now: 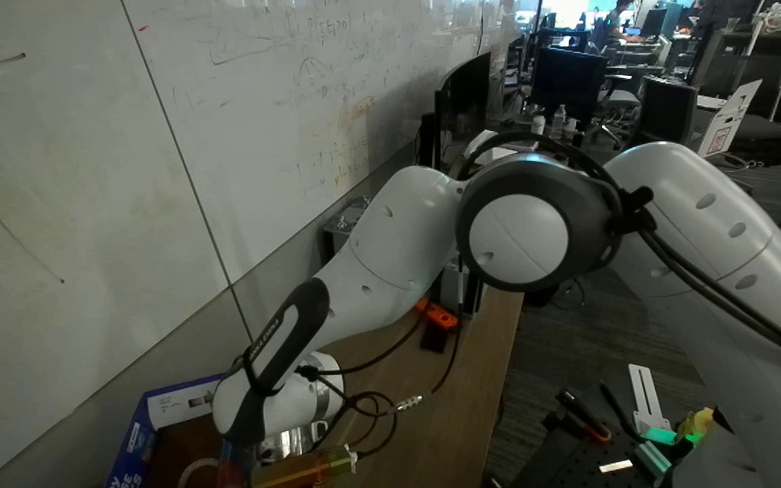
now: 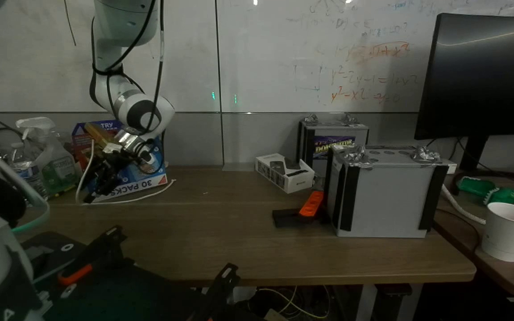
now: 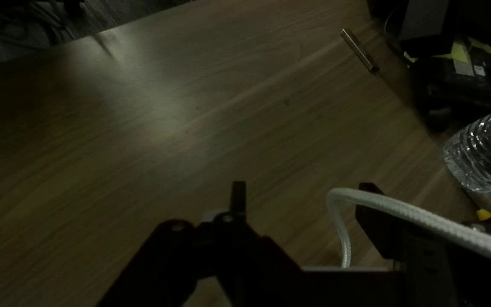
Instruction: Pick up the ropes from the table and put them in the box
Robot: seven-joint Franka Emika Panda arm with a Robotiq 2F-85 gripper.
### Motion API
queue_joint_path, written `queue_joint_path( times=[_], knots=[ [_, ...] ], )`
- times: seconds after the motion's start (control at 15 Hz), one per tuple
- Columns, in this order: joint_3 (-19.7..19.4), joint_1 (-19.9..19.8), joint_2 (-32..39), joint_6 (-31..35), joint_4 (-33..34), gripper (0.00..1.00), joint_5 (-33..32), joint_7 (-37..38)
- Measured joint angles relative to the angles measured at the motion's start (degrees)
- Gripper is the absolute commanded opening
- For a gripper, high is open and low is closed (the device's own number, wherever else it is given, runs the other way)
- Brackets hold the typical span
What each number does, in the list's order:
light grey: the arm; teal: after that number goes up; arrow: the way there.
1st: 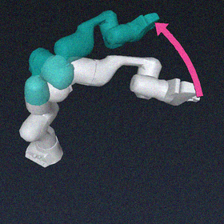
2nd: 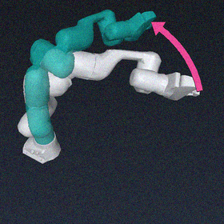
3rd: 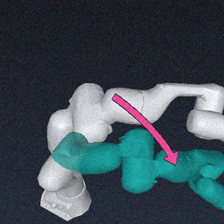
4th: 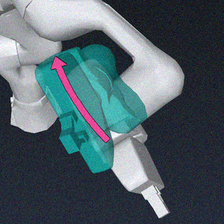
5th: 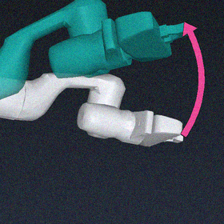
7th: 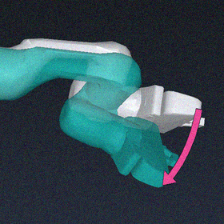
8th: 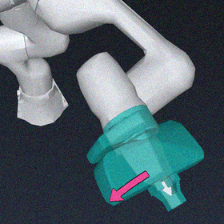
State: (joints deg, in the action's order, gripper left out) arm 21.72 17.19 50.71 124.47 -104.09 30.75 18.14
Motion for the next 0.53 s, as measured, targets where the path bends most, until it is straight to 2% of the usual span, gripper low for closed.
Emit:
queue_joint_path(
  times=[0.27, 0.33, 0.53],
  knots=[
    [-0.3, 0.0, 0.3, -1.6, 0.9, 0.08, 0.0, 0.0],
    [-0.3, 0.0, 0.4, -2.0, 1.0, 0.03, 0.0, 0.1],
    [-0.6, 0.0, 0.4, -3.1, 1.5, 0.00, 0.0, 0.1]
  ],
)
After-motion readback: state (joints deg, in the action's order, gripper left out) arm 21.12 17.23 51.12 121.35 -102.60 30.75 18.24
